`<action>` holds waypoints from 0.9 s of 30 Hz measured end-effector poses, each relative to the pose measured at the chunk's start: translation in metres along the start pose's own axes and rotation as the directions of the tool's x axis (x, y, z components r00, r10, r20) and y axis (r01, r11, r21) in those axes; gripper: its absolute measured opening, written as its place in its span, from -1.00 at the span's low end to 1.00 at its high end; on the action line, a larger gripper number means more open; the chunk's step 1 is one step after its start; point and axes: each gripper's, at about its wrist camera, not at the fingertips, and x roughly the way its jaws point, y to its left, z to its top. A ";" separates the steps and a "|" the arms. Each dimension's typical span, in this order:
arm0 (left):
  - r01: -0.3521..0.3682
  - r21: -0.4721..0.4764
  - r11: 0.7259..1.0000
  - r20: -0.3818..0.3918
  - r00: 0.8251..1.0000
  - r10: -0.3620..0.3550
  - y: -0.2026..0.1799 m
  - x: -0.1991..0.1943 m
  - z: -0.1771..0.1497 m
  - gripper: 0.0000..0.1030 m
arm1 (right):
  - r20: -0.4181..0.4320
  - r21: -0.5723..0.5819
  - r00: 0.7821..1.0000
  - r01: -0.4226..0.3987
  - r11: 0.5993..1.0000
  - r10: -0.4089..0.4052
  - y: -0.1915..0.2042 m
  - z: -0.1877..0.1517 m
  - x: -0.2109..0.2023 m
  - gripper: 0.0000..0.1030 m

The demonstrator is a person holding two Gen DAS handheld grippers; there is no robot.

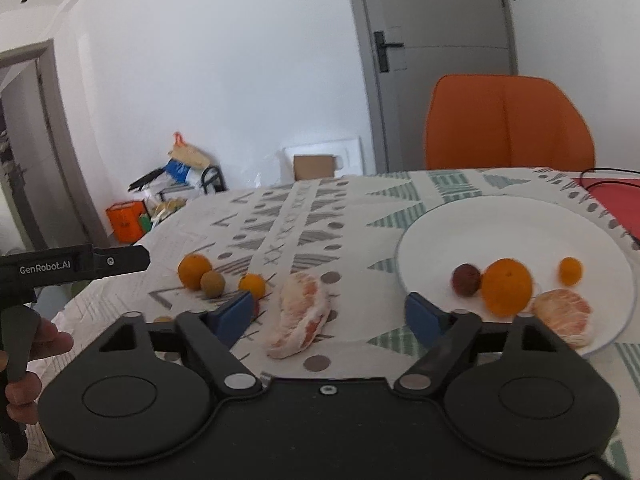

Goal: Organize fruits
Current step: 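Grasp a pomelo segment with the right gripper while the left grasps a round yellow fruit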

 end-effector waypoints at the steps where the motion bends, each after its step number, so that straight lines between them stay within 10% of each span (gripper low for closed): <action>1: 0.000 -0.002 1.000 -0.007 1.000 0.000 0.001 0.001 -0.002 0.89 | -0.008 -0.004 1.000 -0.004 1.000 0.004 0.002 0.000 0.002 0.49; 27: 0.019 -0.013 1.000 -0.101 0.995 -0.020 -0.003 0.018 -0.027 0.32 | -0.134 -0.068 0.990 0.030 0.997 -0.039 0.019 -0.010 0.040 -0.42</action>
